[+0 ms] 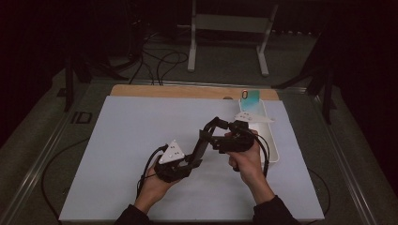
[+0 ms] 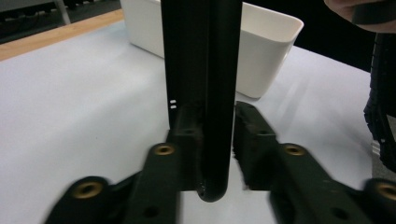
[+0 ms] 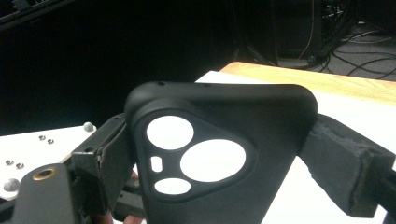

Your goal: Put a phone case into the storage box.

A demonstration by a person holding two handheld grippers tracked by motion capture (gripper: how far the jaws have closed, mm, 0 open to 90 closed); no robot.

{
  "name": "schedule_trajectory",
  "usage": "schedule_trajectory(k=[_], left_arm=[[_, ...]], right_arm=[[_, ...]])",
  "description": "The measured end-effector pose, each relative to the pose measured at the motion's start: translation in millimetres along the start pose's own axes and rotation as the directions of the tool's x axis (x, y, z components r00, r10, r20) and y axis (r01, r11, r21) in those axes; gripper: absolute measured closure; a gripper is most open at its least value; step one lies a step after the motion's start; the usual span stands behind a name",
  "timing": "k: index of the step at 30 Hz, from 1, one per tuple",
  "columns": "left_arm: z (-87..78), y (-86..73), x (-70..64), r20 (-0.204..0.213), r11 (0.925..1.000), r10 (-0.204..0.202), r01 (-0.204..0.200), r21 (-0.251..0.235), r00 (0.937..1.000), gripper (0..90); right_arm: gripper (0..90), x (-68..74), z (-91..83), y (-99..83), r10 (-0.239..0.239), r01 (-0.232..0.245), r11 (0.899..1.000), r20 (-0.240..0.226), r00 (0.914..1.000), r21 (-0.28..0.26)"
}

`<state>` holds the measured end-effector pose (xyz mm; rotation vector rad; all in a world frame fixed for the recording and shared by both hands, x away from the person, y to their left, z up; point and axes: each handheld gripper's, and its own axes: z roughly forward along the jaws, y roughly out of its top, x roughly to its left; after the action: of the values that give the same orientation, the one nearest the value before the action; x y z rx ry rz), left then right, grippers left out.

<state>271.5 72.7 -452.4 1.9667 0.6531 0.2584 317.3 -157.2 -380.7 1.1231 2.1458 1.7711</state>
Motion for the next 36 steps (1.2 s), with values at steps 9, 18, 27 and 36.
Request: schedule_trajectory(k=[9,18,27,36], left_arm=[[-3.1,1.3,2.2,-0.104,0.9996,-0.027,0.028,0.0,0.9942,14.2],[-9.6,1.7,8.7,-0.119,0.9989,-0.045,0.043,-0.017,0.9919,0.4],[-18.7,-3.3,17.7,-0.169,0.9981,-0.053,0.047,-0.039,0.9843,0.3],[-32.9,-13.5,29.1,-0.208,0.9966,-0.069,0.058,-0.058,0.9756,0.2]], right_arm=[[14.0,-0.3,-0.3,-0.4,-0.006,0.006,1.0,0.009,0.9999,0.0],[14.0,0.0,0.5,-0.9,-0.013,0.013,1.0,0.012,0.9999,0.005],[14.0,-1.0,-2.0,-0.4,-0.01,0.01,1.0,0.021,0.9997,0.0],[14.0,-3.0,-4.2,-1.2,-0.005,0.006,1.0,0.026,0.9996,-0.004]])
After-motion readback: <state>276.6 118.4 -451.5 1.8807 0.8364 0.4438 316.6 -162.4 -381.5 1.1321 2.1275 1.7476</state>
